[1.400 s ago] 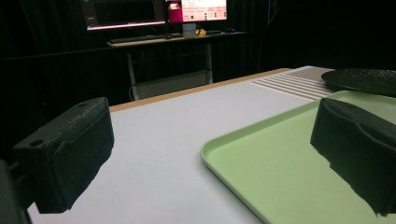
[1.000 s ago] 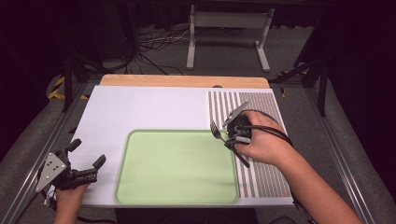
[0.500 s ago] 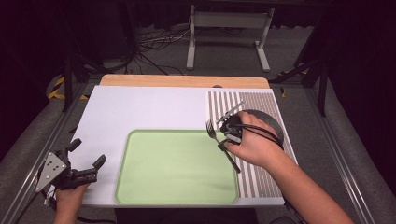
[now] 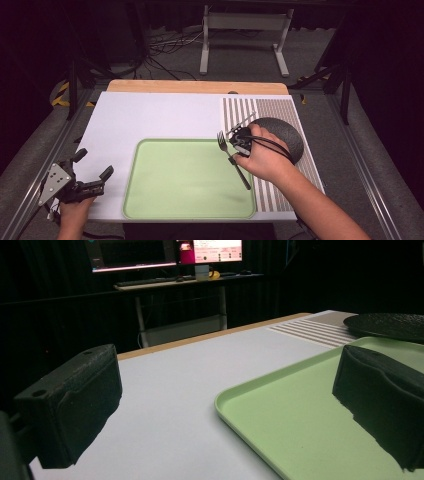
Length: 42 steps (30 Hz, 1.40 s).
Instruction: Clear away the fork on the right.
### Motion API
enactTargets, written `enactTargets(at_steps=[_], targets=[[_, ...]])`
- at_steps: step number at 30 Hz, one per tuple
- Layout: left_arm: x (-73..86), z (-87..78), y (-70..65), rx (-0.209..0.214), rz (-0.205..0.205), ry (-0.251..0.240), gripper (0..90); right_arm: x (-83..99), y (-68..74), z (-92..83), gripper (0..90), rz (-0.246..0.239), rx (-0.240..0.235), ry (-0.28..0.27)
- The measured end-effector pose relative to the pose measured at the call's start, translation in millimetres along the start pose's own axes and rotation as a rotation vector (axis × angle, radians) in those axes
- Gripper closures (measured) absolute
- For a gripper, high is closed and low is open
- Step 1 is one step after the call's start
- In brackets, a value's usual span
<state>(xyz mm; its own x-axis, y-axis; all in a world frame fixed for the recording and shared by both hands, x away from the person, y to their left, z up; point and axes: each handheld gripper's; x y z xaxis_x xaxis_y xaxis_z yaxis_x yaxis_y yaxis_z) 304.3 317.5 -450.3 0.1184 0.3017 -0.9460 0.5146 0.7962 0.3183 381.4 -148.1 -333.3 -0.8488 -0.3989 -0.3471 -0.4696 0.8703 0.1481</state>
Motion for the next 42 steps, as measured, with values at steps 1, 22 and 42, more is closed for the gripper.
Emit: enactTargets(at_steps=[1, 22, 42], targets=[[0.1, 0.1, 0.0, -0.001, -0.001, -0.002, 0.1, 0.9, 0.2, 2.9, 85.0, 0.010, -0.005, 0.006], [0.0, -0.1, 0.3, -0.001, -0.002, 0.002, 0.1, 7.5, -7.4, 45.2, 84.5, 0.149, 0.023, 0.109], [0.5, 0.5, 0.4, -0.001, -0.004, 0.005, 0.1, 6.4, -13.5, 66.9, 84.2, 0.198, 0.035, 0.142]])
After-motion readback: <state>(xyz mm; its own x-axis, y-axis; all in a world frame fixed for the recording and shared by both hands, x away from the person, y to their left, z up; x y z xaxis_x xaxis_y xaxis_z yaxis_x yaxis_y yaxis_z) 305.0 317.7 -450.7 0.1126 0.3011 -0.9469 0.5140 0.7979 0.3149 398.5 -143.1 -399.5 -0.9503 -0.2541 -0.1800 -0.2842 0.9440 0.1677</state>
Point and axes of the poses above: each handheld gripper's, and its own axes: z roughly forward along the jaws, x roughly out of its underside, y roughly to its left, and after that the axes turned 15 degrees about z, right-handed
